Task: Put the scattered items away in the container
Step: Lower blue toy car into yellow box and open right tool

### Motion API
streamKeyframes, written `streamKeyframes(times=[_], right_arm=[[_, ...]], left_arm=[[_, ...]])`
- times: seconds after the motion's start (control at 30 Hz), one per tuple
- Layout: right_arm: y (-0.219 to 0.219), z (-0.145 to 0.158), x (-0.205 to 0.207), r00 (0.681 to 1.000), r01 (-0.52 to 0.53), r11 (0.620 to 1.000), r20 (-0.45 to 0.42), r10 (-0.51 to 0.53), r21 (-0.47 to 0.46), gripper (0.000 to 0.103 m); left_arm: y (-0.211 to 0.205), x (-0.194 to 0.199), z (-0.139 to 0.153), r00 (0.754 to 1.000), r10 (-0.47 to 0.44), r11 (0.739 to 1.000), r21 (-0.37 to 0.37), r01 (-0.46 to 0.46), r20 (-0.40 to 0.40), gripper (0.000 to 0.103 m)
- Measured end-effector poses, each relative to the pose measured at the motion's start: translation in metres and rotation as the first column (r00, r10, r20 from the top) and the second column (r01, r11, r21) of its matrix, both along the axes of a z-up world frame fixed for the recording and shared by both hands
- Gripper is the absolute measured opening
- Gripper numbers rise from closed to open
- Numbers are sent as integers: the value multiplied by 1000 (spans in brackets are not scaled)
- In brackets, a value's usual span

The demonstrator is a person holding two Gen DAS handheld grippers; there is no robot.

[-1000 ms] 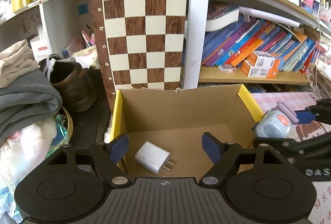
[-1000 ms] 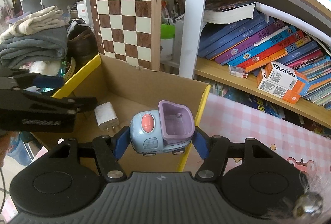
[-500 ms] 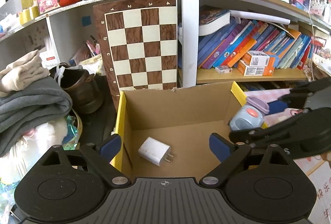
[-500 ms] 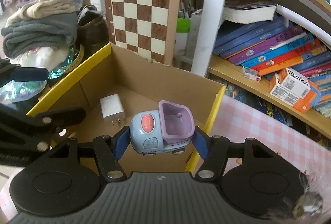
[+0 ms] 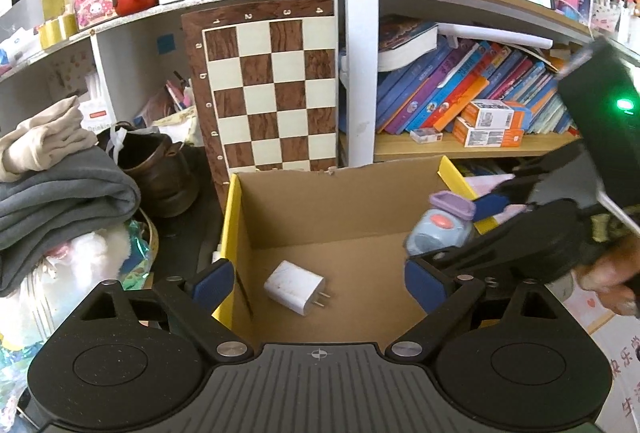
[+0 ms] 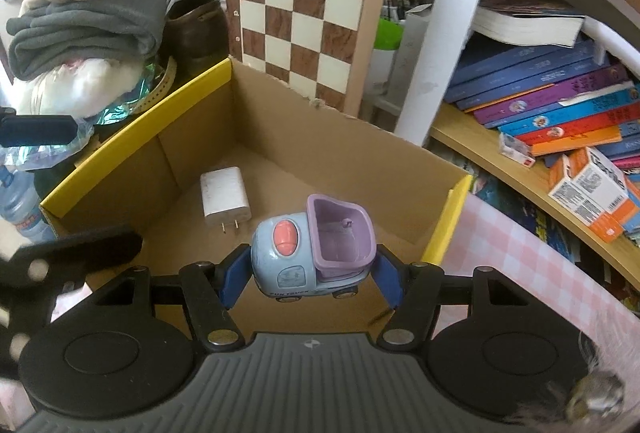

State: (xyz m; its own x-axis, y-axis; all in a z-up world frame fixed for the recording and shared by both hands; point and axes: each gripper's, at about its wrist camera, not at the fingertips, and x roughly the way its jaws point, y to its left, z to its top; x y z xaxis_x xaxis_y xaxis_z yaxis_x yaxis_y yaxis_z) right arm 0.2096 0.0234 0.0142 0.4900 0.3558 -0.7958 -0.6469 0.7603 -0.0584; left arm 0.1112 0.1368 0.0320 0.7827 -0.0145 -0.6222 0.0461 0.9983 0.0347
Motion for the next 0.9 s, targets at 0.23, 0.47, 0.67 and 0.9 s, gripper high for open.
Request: streamKeyframes(times=[0.23, 0.47, 0.67, 0.9], right_arm=[[11, -11, 21, 999, -13, 1000, -43, 12, -20, 63], [19, -21, 34, 997, -36, 998, -63, 33, -43, 63], [21, -30, 40, 996, -38, 998, -85, 34, -52, 63], [26, -34, 48, 996, -37, 997, -79, 32, -66, 63]], left_arm=[[1, 1, -4, 1000, -2, 1000, -5, 2, -14, 94], [0, 2, -7, 1000, -7, 1000, 23, 8, -15, 95], [3, 5, -12, 999, 4, 1000, 23, -3, -34, 95], [3, 7, -16, 999, 4, 1000, 26, -3, -48, 95]])
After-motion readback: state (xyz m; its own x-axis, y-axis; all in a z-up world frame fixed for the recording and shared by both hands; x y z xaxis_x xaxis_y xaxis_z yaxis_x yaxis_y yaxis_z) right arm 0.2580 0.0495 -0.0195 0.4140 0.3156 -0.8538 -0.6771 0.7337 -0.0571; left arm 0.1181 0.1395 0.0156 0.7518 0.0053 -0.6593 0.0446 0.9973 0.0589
